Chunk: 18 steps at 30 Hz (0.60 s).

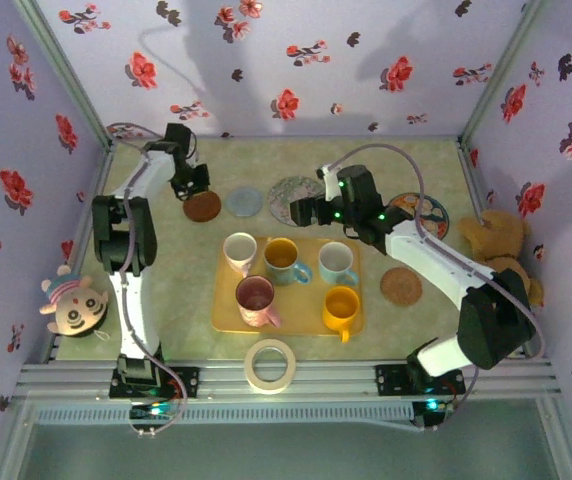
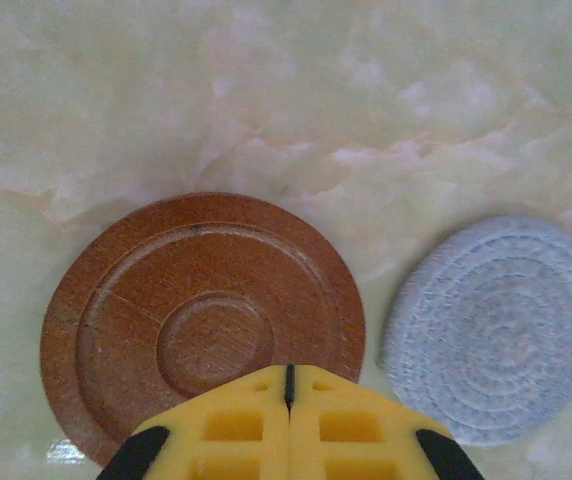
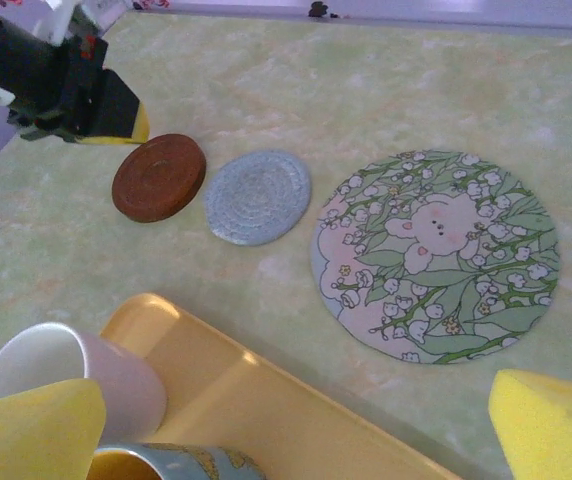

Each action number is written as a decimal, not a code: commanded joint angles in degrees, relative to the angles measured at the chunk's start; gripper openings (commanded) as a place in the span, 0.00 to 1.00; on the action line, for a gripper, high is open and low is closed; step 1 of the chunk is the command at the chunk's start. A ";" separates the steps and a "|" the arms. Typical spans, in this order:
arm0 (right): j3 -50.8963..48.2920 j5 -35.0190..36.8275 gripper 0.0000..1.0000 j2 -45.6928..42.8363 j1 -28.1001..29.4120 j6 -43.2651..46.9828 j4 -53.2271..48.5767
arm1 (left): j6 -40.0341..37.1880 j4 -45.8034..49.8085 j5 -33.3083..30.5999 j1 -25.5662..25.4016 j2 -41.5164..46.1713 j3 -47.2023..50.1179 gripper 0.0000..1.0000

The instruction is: Place the cup by the coaster

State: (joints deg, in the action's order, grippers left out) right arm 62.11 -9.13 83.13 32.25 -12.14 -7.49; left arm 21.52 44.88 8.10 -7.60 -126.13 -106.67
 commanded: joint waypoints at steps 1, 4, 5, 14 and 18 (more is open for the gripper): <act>0.01 3.48 1.00 -2.55 -0.18 -1.19 1.14 | 2.19 0.72 -0.92 0.30 -1.63 -1.05 0.00; -0.19 4.72 0.99 -2.91 -0.26 -1.00 1.25 | 3.61 -1.10 -1.29 0.47 -2.02 2.17 0.00; -0.19 4.81 1.00 -3.01 -0.26 -0.89 1.16 | 3.77 -1.64 -1.40 0.48 -1.93 3.10 0.00; -0.10 4.64 1.00 -3.02 -0.35 -0.16 0.67 | 2.97 -3.57 -2.71 2.21 -2.41 8.43 0.00; -0.89 4.38 1.00 -3.11 -0.35 -0.59 1.89 | 3.00 -3.84 -3.55 2.56 -1.94 9.57 0.00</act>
State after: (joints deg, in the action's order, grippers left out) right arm 62.02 -5.72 81.41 32.25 -12.49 -7.38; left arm 23.86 40.53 7.09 -5.87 -127.52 -99.24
